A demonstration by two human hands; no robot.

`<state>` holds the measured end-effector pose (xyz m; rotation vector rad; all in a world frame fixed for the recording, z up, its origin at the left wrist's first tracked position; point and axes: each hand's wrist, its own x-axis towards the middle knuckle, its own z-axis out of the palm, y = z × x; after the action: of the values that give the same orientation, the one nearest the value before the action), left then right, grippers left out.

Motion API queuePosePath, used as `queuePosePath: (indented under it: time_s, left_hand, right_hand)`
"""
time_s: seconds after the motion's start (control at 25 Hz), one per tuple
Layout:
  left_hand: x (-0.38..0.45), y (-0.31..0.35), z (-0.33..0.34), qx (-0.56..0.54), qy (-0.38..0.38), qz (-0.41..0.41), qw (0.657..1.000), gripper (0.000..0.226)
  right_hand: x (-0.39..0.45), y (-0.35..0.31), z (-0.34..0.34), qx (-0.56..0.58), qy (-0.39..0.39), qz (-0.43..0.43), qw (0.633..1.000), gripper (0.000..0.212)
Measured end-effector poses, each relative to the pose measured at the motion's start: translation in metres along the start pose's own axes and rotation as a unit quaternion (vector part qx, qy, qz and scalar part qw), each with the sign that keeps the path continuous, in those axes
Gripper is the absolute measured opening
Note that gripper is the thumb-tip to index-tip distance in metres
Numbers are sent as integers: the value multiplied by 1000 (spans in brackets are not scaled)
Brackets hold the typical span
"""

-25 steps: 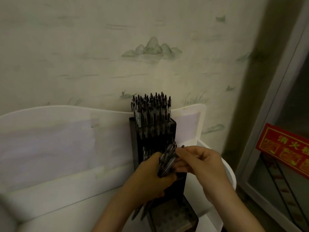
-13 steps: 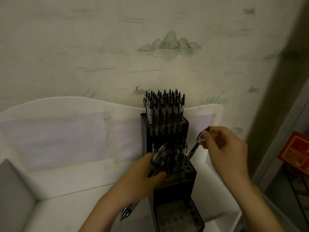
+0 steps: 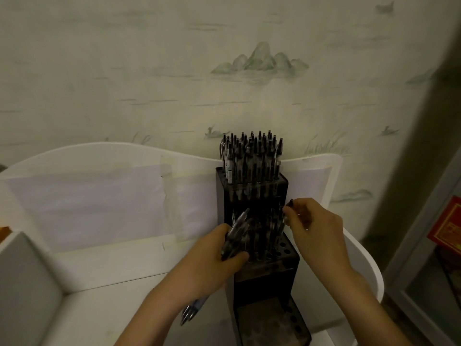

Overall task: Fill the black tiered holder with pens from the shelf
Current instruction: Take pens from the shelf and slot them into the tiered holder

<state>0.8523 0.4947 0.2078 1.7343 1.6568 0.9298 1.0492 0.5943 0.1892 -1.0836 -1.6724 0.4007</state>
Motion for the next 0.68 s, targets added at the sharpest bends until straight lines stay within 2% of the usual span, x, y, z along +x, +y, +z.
queuePosePath:
  time_s: [0.12,0.24,0.32,0.56,0.68]
  left_hand:
    - [3,0,0,-2,1,4,1000,17]
    - [5,0,1,-5,2,5,1000,20]
    - [5,0,2,-5,1,3,1000,21]
    - [6,2,5,-38,-4,-4,999,17]
    - [5,2,9,-35,-10,2,999,14]
  right_hand:
    - [7,1,3,-23,-19,4,1000,6]
    - [12,5,5,-80,-101,42,991,7]
    - [10,8,6,-83,-121,62,987,12]
    - [13,4,1,-76,-146,88,982,9]
    - [1,-3,-6,-72,-91,64,991,20]
